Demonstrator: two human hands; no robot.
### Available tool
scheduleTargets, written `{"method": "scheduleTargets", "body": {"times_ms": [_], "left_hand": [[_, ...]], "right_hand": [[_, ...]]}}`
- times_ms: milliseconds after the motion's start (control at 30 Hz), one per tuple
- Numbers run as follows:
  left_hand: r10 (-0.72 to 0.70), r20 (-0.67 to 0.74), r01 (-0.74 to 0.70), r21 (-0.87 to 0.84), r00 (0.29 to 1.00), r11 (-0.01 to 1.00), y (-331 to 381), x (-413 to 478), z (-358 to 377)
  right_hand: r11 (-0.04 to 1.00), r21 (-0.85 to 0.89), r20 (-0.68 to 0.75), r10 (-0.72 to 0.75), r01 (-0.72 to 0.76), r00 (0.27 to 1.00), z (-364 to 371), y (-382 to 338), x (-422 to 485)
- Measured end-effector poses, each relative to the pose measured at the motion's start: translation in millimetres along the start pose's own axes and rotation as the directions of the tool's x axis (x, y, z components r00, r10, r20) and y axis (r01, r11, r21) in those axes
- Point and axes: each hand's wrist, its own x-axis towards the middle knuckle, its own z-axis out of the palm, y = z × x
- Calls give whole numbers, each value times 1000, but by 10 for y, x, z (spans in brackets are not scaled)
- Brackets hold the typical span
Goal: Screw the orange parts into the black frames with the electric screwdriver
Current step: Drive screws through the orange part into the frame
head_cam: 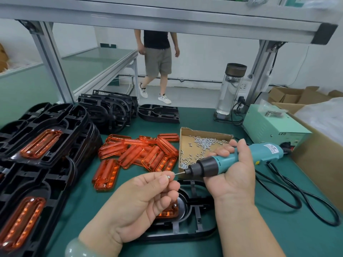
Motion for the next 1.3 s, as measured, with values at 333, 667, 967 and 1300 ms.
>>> {"method": "scheduleTargets", "body": {"times_ms": [333,667,967,1300], "left_hand": [[54,-8,-54,58,998,997,-9,-6,-3],[136,-40,-128,155,990,980,-31,15,-11],[177,-30,-167,209,984,964,-34,15,-9],[272,-39,-241,355,961,903,-48,7,-51]], "right_hand": [[1000,-15,4,-4,4,1000,17,13,-25],[999,-39,3,-25,25,1000,25,34,-44],[998,-53,29,-43,45,999,25,43,-68],[992,-84,75,-88,95,993,36,70,-87]]}}
